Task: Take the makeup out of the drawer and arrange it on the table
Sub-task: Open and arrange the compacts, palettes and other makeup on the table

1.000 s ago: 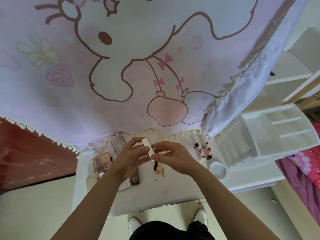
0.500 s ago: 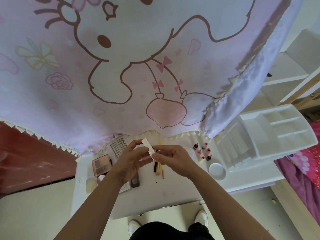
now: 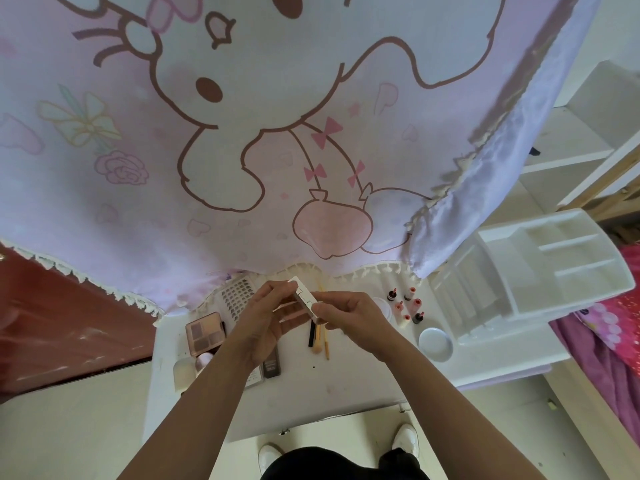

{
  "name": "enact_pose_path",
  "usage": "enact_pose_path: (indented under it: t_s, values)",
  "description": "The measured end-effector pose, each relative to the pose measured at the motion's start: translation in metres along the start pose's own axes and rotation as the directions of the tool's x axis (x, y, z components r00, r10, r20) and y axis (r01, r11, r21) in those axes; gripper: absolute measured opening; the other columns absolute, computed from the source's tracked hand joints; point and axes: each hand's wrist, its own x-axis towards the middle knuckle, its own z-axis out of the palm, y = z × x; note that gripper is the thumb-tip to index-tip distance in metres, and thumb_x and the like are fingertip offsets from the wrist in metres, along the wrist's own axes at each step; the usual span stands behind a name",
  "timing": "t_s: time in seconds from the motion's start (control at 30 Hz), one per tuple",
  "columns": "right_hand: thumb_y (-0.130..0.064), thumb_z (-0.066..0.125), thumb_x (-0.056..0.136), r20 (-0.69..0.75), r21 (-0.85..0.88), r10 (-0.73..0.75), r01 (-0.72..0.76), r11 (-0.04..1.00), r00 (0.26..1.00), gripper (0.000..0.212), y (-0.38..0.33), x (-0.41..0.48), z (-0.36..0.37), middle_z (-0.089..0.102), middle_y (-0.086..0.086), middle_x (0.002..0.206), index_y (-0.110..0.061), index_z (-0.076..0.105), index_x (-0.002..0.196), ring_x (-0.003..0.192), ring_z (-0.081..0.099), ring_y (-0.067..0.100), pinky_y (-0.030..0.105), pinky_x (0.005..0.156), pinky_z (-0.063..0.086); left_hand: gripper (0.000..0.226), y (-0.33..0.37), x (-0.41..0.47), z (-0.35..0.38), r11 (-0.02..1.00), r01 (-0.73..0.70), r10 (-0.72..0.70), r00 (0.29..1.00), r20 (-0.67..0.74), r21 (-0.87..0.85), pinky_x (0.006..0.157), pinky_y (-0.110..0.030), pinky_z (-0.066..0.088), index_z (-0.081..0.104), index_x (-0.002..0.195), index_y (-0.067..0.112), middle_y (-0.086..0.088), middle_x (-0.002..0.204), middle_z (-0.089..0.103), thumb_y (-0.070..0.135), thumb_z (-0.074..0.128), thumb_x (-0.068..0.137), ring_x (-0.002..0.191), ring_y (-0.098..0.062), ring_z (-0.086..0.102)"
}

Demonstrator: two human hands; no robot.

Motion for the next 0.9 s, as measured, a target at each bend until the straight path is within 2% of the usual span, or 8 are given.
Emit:
enact_pose_path:
  t_s: [0.13,0.23,0.33,0.43,0.57,0.67,0.73,0.9]
  values:
    - [-0.055,0.062,0.074,0.011,-0.073,-0.015,0.015,0.997,1.000,0.051,-0.005,-0.001,-0.001,0.078,-0.009,0.101,-0.034,0.073,0.119,0.092,0.072,0.007,0.033,0.089,0.058,0.015,0.000,0.000,0.001,0.999,0.006,-0.005,0.999,-0.032,0.035,0.094,-0.051,0.054,0.062,0.086,0.009,-0.019,0.103,0.071,0.019,0.072,0.082,0.107,-0.041,0.067]
    - [-0.050,0.066,0.080,0.006,-0.177,-0.072,0.072,0.982,0.997,0.040,-0.010,-0.002,0.000,0.077,-0.013,0.101,-0.032,0.075,0.115,0.094,0.073,0.006,0.035,0.089,0.059,0.028,0.001,-0.001,0.002,0.992,-0.004,0.008,0.999,-0.033,0.122,0.093,-0.049,0.055,0.065,0.095,0.005,-0.020,0.108,0.071,0.020,0.076,0.075,0.105,-0.038,0.068]
    - [-0.032,0.072,0.085,-0.010,-0.262,-0.102,0.096,0.960,0.995,0.013,-0.017,-0.003,-0.002,0.074,-0.019,0.073,-0.037,0.080,0.094,0.066,0.067,0.003,0.021,0.069,0.056,0.047,0.001,-0.004,0.003,0.986,-0.007,0.014,0.999,-0.037,0.167,0.089,-0.044,0.057,0.064,0.110,0.002,-0.023,0.111,0.070,0.020,0.079,0.069,0.099,-0.033,0.071]
    - [-0.022,0.074,0.086,0.002,-0.322,-0.148,0.140,0.936,0.989,0.042,-0.019,-0.003,-0.003,0.051,-0.017,0.043,-0.049,0.068,0.055,0.042,0.042,0.005,0.011,0.050,0.035,0.055,0.000,-0.005,0.005,0.984,-0.013,0.021,0.999,-0.045,0.176,0.081,-0.036,0.059,0.063,0.116,0.001,-0.020,0.111,0.071,0.020,0.080,0.067,0.096,-0.029,0.072]
    - [-0.019,0.074,0.084,0.010,-0.339,-0.153,0.148,0.929,0.988,0.014,-0.021,-0.008,-0.001,0.052,-0.015,0.044,-0.025,0.078,0.072,0.041,0.041,0.006,0.010,0.047,0.034,0.047,-0.002,-0.006,0.005,0.981,-0.020,0.028,0.999,-0.037,0.194,0.076,-0.031,0.059,0.064,0.116,0.001,-0.017,0.108,0.073,0.016,0.077,0.073,0.095,-0.027,0.073]
    - [-0.016,0.073,0.082,-0.010,-0.359,-0.176,0.161,0.919,0.984,0.034,-0.021,-0.010,-0.001,0.047,-0.015,0.041,-0.035,0.064,0.055,0.040,0.040,0.007,0.009,0.046,0.033,0.035,-0.004,-0.006,0.003,0.980,-0.020,0.026,0.999,-0.030,0.198,0.074,-0.029,0.059,0.065,0.115,0.002,-0.017,0.109,0.073,0.008,0.073,0.082,0.095,-0.027,0.073]
    - [-0.017,0.072,0.080,-0.027,-0.383,-0.186,0.162,0.909,0.982,0.042,-0.021,-0.009,-0.001,0.044,-0.014,0.039,-0.037,0.056,0.047,0.040,0.038,0.007,0.009,0.047,0.032,0.044,-0.004,-0.006,0.002,0.983,-0.014,0.017,1.000,-0.014,0.181,0.077,-0.032,0.059,0.064,0.117,0.001,-0.018,0.110,0.072,0.012,0.074,0.077,0.096,-0.027,0.072]
    - [-0.034,0.069,0.087,-0.122,-0.378,-0.208,0.149,0.914,0.970,0.047,-0.015,-0.005,0.000,0.038,-0.009,0.043,-0.019,0.049,0.047,0.045,0.033,0.008,0.017,0.049,0.032,0.043,-0.005,-0.003,-0.007,0.994,0.025,-0.028,0.999,0.019,0.104,0.085,-0.040,0.056,0.066,0.121,0.004,-0.017,0.111,0.071,0.018,0.073,0.081,0.099,-0.030,0.068]
